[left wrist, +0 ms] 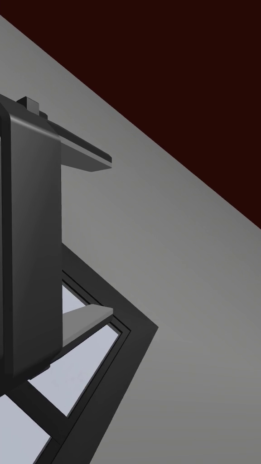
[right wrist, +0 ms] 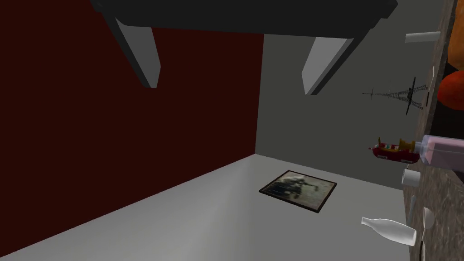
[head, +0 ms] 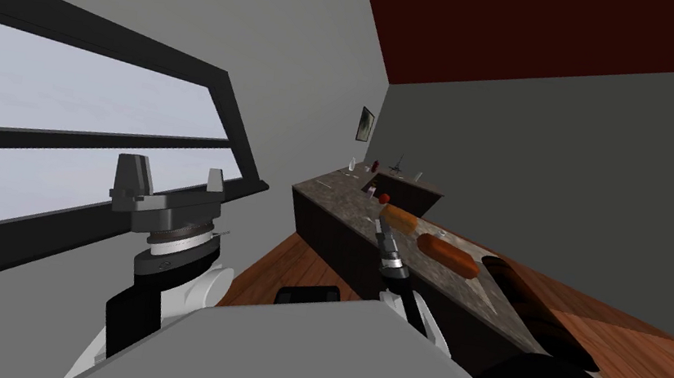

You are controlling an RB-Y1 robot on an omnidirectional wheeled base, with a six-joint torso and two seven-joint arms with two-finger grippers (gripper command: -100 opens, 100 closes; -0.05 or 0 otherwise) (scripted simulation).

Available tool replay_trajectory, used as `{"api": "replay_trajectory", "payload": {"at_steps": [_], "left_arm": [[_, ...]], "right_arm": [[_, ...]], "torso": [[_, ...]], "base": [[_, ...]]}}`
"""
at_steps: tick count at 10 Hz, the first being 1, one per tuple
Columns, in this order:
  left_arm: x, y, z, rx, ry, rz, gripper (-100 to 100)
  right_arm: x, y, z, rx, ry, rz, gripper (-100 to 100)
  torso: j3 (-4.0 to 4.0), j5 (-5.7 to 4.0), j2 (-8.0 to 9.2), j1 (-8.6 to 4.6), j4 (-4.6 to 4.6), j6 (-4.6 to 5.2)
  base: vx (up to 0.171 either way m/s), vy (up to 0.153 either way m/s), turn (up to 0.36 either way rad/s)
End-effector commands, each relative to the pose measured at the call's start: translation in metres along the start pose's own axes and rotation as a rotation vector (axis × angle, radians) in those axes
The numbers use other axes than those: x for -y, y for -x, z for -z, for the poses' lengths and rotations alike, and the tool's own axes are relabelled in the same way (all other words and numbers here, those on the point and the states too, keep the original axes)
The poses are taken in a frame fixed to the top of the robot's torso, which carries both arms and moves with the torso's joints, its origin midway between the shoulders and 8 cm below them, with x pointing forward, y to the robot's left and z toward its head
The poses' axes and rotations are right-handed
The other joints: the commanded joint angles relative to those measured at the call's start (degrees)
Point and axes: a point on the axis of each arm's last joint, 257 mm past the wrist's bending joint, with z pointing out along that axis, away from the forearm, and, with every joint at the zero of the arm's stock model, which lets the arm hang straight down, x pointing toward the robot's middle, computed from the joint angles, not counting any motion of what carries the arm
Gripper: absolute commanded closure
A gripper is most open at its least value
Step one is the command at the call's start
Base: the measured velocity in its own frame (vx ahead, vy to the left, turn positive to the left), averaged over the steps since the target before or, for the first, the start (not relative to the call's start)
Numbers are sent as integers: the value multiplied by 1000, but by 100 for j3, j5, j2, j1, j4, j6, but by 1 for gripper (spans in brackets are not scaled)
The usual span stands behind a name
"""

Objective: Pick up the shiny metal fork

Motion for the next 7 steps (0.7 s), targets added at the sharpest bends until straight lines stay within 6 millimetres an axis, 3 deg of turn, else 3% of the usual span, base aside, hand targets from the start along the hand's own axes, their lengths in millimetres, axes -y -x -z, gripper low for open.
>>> {"api": "replay_trajectory", "payload": {"at_steps": [1, 2, 3, 4, 5, 6, 7], "left_arm": [[0, 0, 0, 0, 0, 0, 0], [0, 0, 0, 0, 0, 0, 0], [0, 0, 0, 0, 0, 0, 0], [0, 0, 0, 0, 0, 0, 0], [0, 0, 0, 0, 0, 0, 0], [0, 0, 0, 0, 0, 0, 0], [0, 0, 0, 0, 0, 0, 0]], "right_arm": [[20, -6, 16, -59, -55, 48, -100], [20, -6, 16, -68, -53, 52, -100], [38, -9, 31, -114, -106, 92, -100], [38, -10, 32, -127, -104, 98, -100], [57, -12, 49, -174, -159, 139, -100], [57, -12, 50, -188, -157, 145, -100], [76, -12, 70, -239, -213, 187, -100]], "torso": [[0, 0, 0, 0, 0, 0], [0, 0, 1, 3, 0, 0], [0, 1, 0, 3, 0, 0], [2, 1, 4, 6, 0, 0], [1, 1, 1, 4, 1, 0], [0, 1, 1, 6, 0, 0], [0, 1, 0, 4, 0, 0]], "base": [[-37, 32, 43], [-33, 30, 10], [-45, 38, 38], [-37, 34, 15], [-33, 41, 34], [-33, 33, 18], [-49, 40, 58]]}}
